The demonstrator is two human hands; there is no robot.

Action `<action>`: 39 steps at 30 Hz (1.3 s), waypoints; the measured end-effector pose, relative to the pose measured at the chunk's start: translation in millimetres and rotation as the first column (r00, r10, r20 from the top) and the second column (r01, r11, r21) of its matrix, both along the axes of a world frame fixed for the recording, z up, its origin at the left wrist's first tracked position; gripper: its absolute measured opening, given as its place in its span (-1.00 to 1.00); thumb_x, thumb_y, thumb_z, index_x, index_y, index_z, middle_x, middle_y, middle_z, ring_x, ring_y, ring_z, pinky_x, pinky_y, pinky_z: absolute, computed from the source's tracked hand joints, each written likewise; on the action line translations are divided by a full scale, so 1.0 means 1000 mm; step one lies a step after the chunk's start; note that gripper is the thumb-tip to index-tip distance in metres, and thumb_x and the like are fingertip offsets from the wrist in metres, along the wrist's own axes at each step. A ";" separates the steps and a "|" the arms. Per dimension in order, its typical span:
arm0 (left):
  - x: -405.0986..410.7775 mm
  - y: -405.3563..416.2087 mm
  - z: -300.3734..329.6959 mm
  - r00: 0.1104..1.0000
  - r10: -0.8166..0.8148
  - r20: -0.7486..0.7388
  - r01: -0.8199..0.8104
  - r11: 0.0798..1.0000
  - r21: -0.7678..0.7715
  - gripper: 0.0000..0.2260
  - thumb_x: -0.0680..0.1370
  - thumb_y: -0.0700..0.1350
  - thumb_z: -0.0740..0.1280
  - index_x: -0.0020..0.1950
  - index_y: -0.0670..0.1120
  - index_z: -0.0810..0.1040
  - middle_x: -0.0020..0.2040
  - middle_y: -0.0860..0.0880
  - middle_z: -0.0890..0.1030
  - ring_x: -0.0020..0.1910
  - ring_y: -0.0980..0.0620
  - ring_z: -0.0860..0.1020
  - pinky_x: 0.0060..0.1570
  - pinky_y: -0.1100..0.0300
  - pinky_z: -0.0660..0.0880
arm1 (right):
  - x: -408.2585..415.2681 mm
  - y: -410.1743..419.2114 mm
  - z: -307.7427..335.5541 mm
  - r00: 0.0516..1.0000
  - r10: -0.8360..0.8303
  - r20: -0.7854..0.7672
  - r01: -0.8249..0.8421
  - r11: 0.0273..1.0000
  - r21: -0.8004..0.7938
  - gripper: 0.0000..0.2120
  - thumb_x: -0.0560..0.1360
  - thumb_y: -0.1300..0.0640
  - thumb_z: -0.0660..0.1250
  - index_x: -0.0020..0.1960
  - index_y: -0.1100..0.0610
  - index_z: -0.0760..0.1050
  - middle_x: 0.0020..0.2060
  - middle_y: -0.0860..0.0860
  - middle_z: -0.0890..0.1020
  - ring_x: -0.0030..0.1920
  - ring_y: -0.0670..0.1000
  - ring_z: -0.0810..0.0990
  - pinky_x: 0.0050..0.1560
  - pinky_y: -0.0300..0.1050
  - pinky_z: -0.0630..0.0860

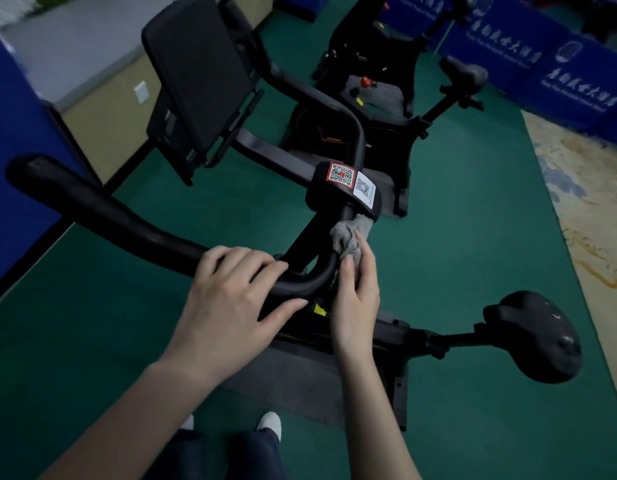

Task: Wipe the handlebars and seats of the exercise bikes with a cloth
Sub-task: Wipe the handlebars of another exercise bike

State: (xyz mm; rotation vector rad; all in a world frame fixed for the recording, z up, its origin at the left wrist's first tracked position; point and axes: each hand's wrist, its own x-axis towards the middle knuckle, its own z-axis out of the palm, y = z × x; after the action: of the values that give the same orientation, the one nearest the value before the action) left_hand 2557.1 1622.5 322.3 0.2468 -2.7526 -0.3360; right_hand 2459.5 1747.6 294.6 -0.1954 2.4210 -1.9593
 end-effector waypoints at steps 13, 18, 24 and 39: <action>-0.005 0.017 -0.009 0.989 0.130 -0.072 -0.124 0.989 0.078 -0.57 0.49 0.28 0.19 0.01 -0.02 0.63 -0.08 0.11 0.59 0.00 0.06 0.52 0.27 0.15 0.16 | -0.039 0.026 0.014 0.877 0.417 -0.239 -0.310 0.870 0.382 -0.73 0.59 0.19 0.25 0.26 0.07 0.52 0.34 0.00 0.27 0.39 -0.06 0.21 0.37 -0.41 0.09; -0.005 0.019 -0.008 0.987 0.140 -0.076 -0.132 0.986 0.105 -0.58 0.50 0.27 0.20 0.02 -0.02 0.63 -0.09 0.12 0.57 0.00 0.08 0.51 0.32 0.16 0.14 | -0.045 0.029 0.015 0.746 0.535 -0.396 -0.316 0.808 0.496 -0.73 0.54 0.18 0.28 0.22 0.13 0.56 0.17 0.02 0.48 0.18 -0.03 0.35 0.25 -0.27 0.27; -0.006 0.019 -0.010 0.987 0.128 -0.095 -0.118 0.987 0.107 -0.59 0.50 0.27 0.20 0.02 -0.01 0.63 -0.10 0.12 0.57 0.00 0.08 0.51 0.31 0.12 0.17 | -0.069 0.023 0.038 0.718 0.607 -0.340 -0.328 0.727 0.603 -0.78 0.51 0.22 0.36 0.14 0.11 0.62 0.11 -0.02 0.58 0.12 0.05 0.44 0.09 -0.13 0.38; -0.006 0.016 -0.013 0.987 0.106 -0.120 -0.092 0.989 0.113 -0.61 0.49 0.25 0.26 -0.04 -0.05 0.63 -0.12 0.07 0.58 -0.02 0.02 0.54 0.27 0.06 0.27 | -0.094 -0.016 0.079 0.350 0.934 0.072 -0.474 0.111 0.874 -0.79 0.47 -0.04 0.40 0.05 0.02 0.65 -0.10 -0.04 0.62 0.00 0.07 0.45 0.04 0.14 0.46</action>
State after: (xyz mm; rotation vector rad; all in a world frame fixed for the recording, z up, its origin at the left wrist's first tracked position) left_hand 2551.0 1638.1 308.9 0.3762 -2.5913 -0.4574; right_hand 2365.7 1731.7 373.4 -1.7175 2.2598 -0.2237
